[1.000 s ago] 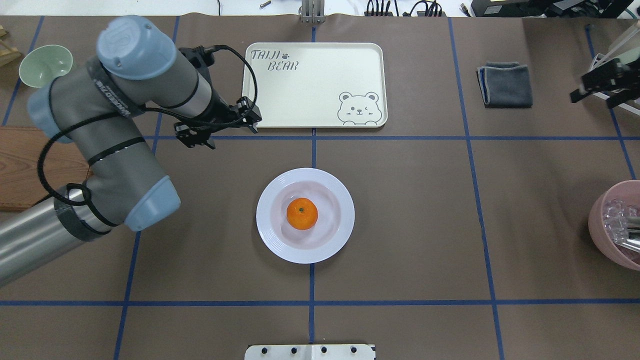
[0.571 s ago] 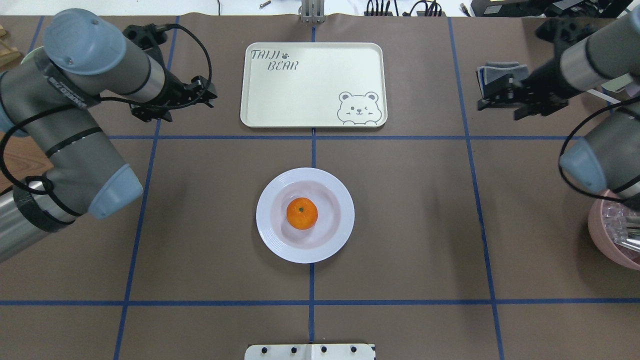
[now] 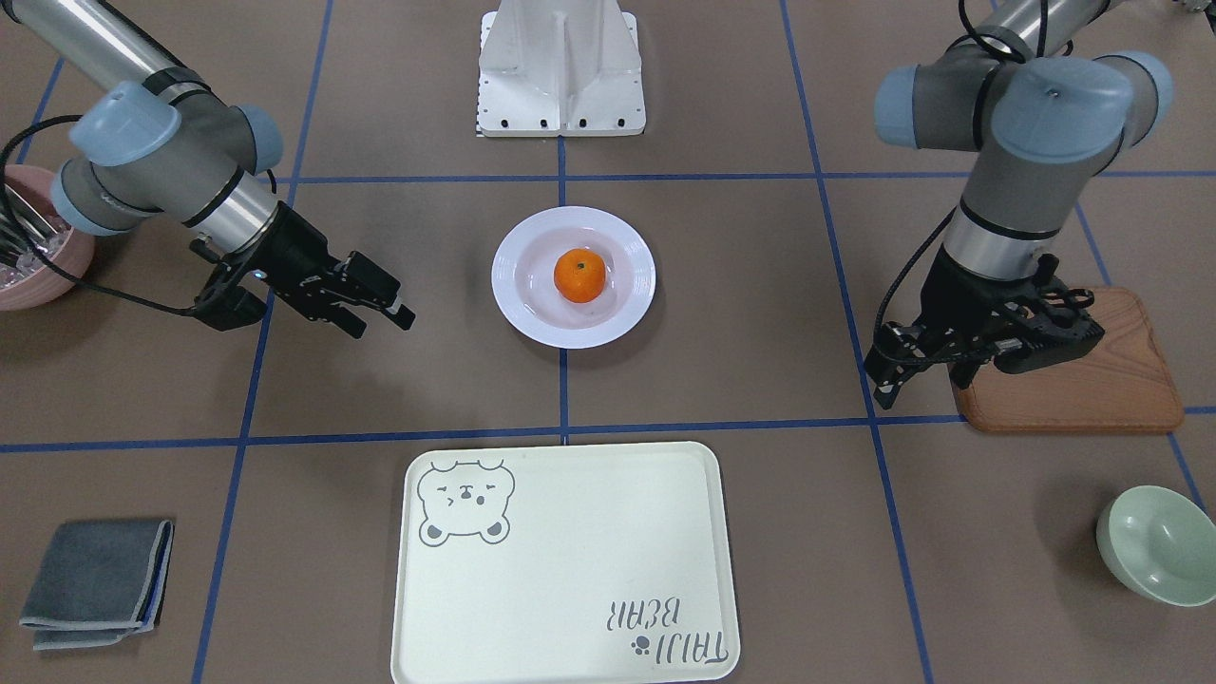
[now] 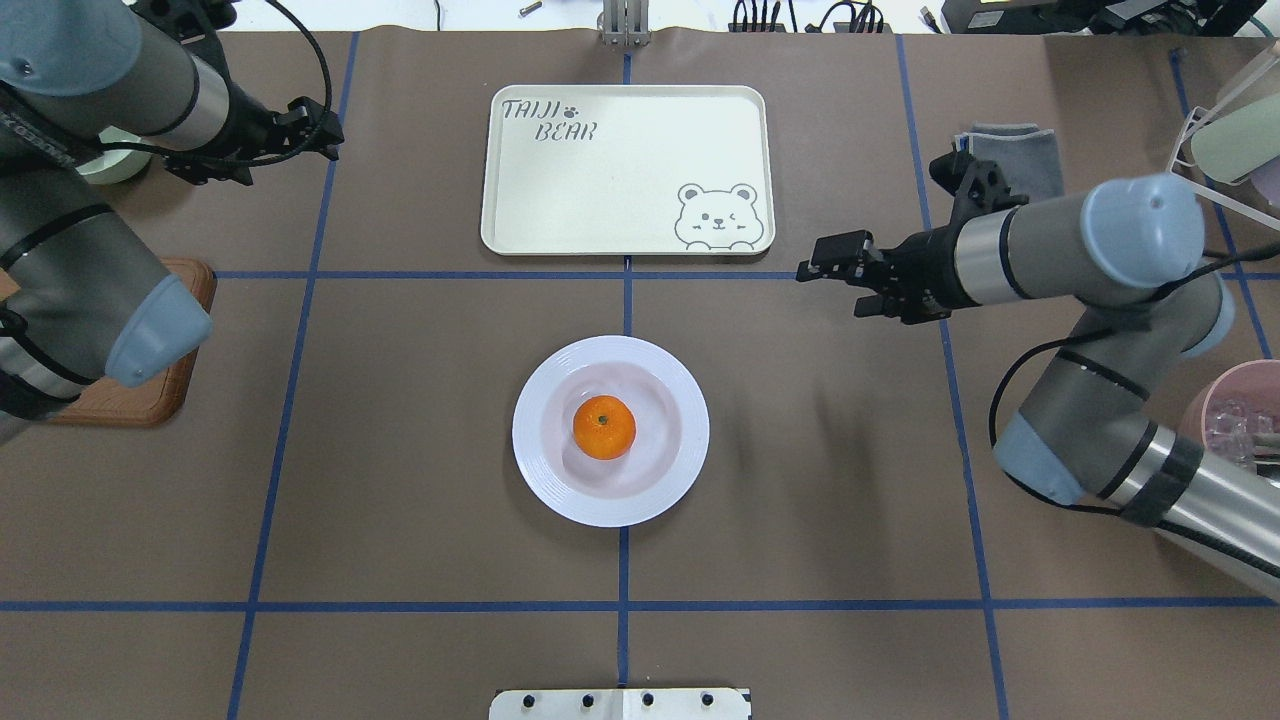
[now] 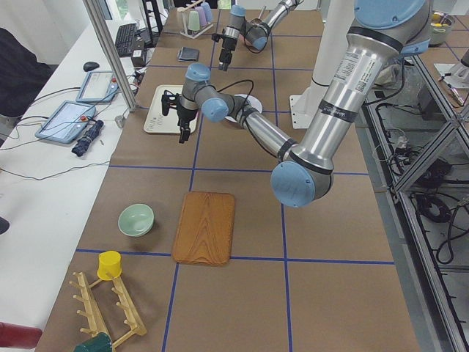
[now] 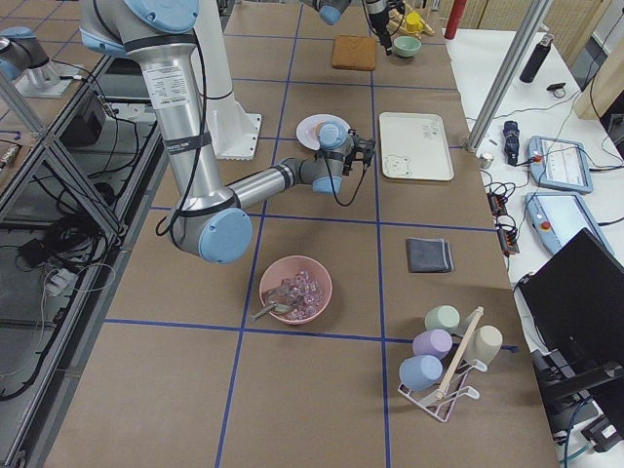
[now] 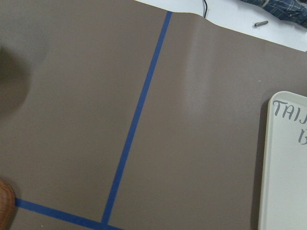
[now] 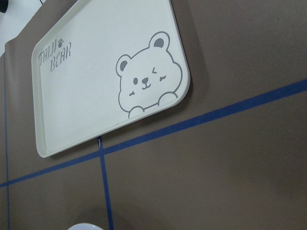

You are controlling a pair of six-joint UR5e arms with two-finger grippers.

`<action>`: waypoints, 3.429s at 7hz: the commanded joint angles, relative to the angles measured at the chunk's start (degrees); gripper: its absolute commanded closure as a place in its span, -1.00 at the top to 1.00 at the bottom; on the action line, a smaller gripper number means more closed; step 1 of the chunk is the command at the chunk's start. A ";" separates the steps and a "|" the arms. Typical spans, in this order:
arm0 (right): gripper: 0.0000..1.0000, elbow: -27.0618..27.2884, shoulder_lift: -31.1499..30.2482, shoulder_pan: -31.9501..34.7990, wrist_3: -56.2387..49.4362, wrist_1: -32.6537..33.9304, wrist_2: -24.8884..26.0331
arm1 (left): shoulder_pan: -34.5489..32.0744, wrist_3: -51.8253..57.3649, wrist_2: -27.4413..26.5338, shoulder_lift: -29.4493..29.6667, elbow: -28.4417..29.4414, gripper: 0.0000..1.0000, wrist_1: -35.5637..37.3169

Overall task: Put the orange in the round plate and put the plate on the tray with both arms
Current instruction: 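Withdraw the left arm while the right gripper reaches toward the plate rim, then grip the white plate rim with the right gripper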

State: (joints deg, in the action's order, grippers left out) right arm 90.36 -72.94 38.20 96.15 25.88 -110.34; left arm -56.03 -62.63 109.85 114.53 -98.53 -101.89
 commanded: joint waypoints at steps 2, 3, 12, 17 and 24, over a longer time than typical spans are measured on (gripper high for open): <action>1.00 -1.76 3.06 -8.56 5.88 -5.40 9.59 | -3.72 7.26 5.02 -0.62 2.29 0.98 0.21; 1.00 -2.20 3.06 -10.75 6.24 -7.75 12.92 | -4.43 7.35 5.11 -0.62 2.64 0.98 0.21; 1.00 -7.56 6.32 -14.11 7.74 -8.65 15.23 | -4.87 7.35 5.20 -0.71 3.96 0.98 0.12; 1.00 -7.74 6.93 -16.75 8.00 -8.74 17.52 | -4.87 7.35 5.20 -0.71 3.96 0.98 0.12; -0.18 -7.65 7.90 -17.81 10.64 -8.74 18.49 | -4.79 7.35 5.20 -1.06 3.96 0.98 0.03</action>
State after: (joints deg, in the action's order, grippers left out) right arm 82.63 -65.07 20.40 106.78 17.21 -91.92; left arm -60.88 -55.32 115.05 113.59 -94.59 -101.84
